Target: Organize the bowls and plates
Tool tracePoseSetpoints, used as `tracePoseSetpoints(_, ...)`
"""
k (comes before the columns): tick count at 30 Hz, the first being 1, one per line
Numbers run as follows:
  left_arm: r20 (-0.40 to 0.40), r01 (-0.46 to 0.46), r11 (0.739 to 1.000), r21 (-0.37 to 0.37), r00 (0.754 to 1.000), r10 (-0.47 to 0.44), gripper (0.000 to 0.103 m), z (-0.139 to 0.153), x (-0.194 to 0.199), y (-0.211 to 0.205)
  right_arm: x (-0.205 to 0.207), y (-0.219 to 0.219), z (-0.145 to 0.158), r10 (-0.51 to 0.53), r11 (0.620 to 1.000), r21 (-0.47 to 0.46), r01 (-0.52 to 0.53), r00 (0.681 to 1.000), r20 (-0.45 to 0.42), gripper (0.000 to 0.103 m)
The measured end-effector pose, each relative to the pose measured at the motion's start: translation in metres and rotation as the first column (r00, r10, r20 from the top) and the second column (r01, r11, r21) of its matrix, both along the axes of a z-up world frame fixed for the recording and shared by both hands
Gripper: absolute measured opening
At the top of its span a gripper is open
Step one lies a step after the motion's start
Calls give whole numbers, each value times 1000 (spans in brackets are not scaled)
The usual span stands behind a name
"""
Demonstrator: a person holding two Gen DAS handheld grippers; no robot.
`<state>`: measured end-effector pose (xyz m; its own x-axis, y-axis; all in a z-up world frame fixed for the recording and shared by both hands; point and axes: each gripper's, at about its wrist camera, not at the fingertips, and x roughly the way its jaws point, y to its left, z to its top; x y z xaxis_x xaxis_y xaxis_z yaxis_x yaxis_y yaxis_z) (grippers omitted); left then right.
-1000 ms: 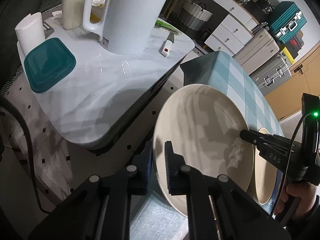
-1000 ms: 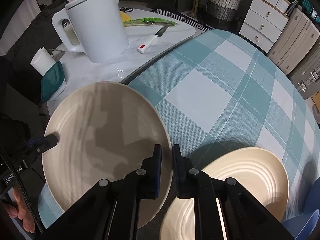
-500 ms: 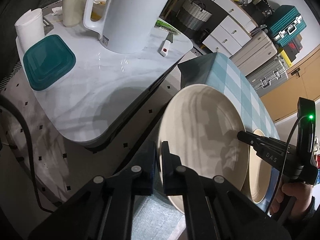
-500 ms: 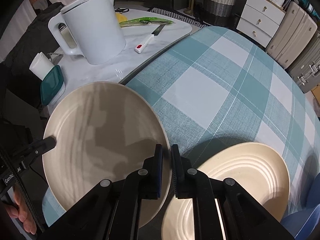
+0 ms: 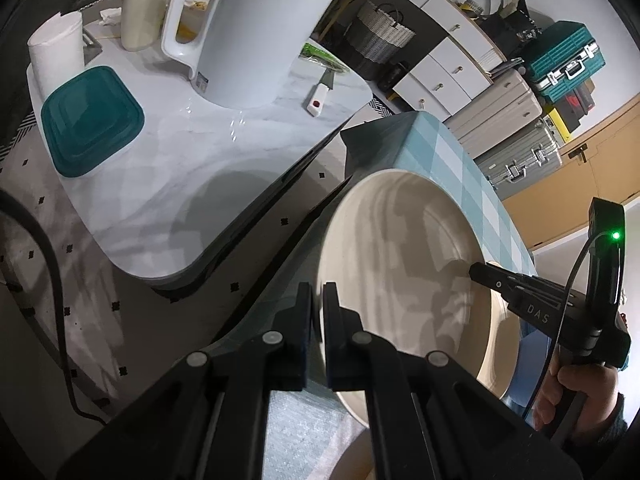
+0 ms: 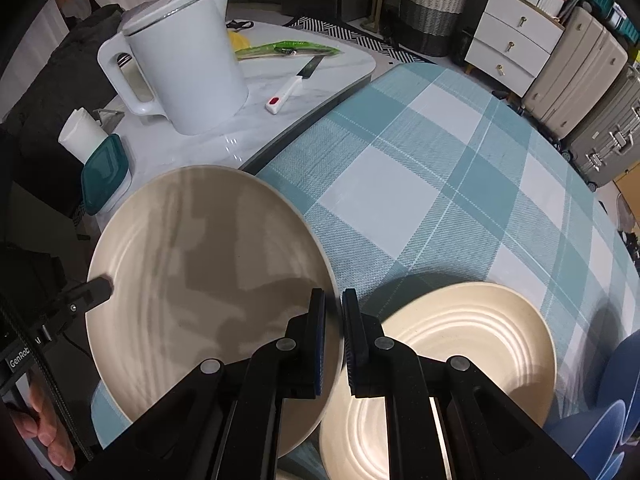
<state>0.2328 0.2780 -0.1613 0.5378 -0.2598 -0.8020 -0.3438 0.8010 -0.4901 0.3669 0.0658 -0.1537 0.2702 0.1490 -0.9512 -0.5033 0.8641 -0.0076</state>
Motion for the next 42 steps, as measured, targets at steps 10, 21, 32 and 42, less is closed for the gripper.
tracePoseSetpoints(10, 14, 32, 999, -13, 999, -32, 2, 10, -7, -10, -18, -14, 24, -14, 1000, -22, 14, 999, 32, 8)
tracePoseSetpoints(21, 20, 98, 995, -8, 995, -98, 2, 25, -23, -26, -54, -40, 35, -70, 997, -12, 70, 997, 26, 8)
tracePoseSetpoints(32, 19, 164, 986, 14, 986, -164, 2, 36, -55, -49, -107, -68, 47, -126, 992, 2, 126, 991, 47, 8)
tracePoseSetpoints(42, 0, 229, 973, 27, 973, -229, 2, 39, -78, -75, -158, -103, 38, -190, 982, 25, 190, 981, 37, 8)
